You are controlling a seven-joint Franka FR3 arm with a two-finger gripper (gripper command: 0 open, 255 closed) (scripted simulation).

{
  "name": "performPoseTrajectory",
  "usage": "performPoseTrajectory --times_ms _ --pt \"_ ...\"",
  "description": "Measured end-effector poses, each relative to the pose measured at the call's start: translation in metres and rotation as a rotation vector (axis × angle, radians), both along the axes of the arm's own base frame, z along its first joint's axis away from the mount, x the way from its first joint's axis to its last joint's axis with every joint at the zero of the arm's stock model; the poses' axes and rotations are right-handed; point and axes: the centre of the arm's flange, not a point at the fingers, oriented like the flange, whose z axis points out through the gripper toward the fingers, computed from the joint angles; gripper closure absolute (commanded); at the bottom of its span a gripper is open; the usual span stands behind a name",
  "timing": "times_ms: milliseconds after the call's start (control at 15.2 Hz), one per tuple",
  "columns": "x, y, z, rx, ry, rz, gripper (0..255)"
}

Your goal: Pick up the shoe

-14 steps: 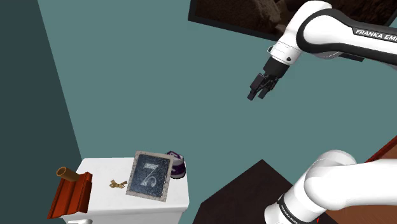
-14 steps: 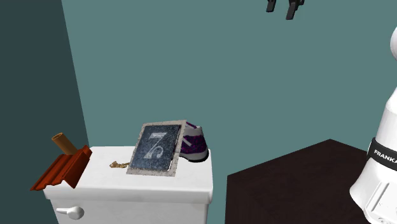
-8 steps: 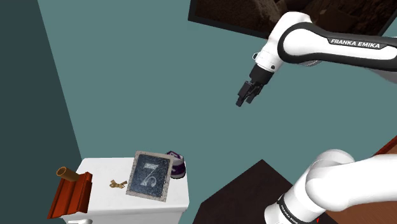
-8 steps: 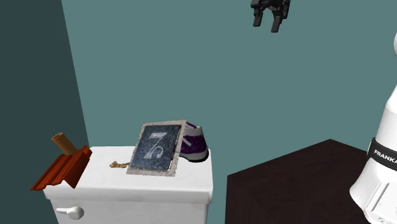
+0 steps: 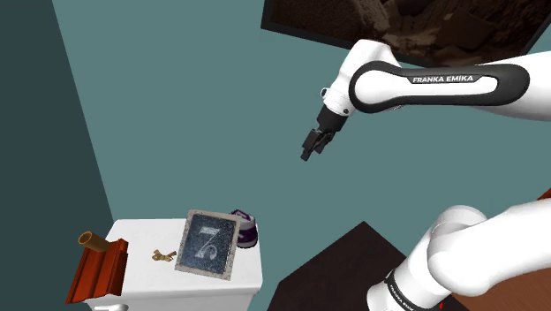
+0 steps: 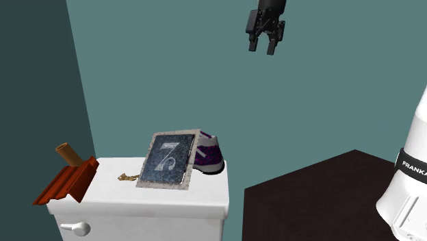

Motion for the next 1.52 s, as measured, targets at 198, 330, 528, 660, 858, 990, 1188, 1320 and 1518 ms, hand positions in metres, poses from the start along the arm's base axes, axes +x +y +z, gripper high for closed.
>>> performPoseTrajectory --times_ms 198,330,528,660,858,990,1188,1320,1518 --pt "0.016 0.028 -0.029 -0.01 -0.001 0.054 0" --pt "0.027 0.047 -0.059 -0.029 0.018 0.163 0" --pt "0.04 0.074 -0.09 -0.043 0.027 0.232 0" --pt "0.048 0.09 -0.111 -0.049 0.036 0.248 0" --pt "0.056 0.113 -0.15 -0.069 0.052 0.379 0" --pt "0.063 0.13 -0.173 -0.079 0.056 0.432 0" --pt "0.068 0.157 -0.206 -0.092 0.059 0.505 0" --pt "0.07 0.174 -0.226 -0.1 0.062 0.55 0" --pt "0.073 0.179 -0.245 -0.103 0.063 0.571 0"
